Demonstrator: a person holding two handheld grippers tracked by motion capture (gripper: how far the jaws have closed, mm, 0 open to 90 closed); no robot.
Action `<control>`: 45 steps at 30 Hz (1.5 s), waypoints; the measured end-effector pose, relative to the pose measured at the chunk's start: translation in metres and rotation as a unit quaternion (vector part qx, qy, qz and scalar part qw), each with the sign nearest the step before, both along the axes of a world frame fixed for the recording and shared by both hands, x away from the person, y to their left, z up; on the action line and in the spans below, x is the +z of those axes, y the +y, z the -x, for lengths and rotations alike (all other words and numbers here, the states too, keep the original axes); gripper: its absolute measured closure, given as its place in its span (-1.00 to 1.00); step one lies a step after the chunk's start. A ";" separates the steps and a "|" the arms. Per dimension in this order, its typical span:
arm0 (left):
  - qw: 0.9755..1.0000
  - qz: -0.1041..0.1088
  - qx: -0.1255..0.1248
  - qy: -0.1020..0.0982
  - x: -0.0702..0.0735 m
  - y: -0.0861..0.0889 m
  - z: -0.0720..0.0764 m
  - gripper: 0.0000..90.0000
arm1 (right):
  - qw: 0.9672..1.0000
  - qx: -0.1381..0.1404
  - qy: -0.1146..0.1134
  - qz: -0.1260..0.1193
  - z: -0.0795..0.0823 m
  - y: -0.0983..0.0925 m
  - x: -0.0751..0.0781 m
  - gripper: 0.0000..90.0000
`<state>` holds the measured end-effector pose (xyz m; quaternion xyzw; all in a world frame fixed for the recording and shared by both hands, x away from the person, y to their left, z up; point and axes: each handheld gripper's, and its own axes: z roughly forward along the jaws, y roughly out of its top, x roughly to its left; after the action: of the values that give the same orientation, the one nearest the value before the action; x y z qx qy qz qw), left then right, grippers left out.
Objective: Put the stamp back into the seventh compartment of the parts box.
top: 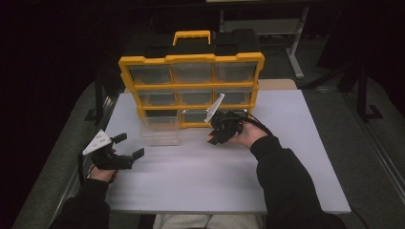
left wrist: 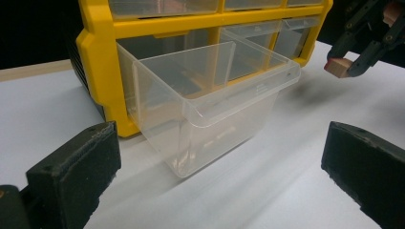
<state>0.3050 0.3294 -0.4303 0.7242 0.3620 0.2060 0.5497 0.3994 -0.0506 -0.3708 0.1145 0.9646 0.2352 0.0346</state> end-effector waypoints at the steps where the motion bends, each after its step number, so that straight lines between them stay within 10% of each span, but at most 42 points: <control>1: 1.000 0.000 0.000 0.000 0.000 0.000 0.000 -1.00 | 1.000 0.001 -0.001 0.000 -0.001 0.000 0.001 0.44; 45: 1.000 0.004 0.003 0.000 0.001 0.002 0.003 -1.00 | 0.998 0.034 -0.039 -0.018 -0.014 0.040 0.046 0.44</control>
<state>0.3018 0.3317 -0.4297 0.7208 0.3644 0.2062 0.5523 0.4135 -0.0109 -0.3246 0.0725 0.9614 0.2579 0.0620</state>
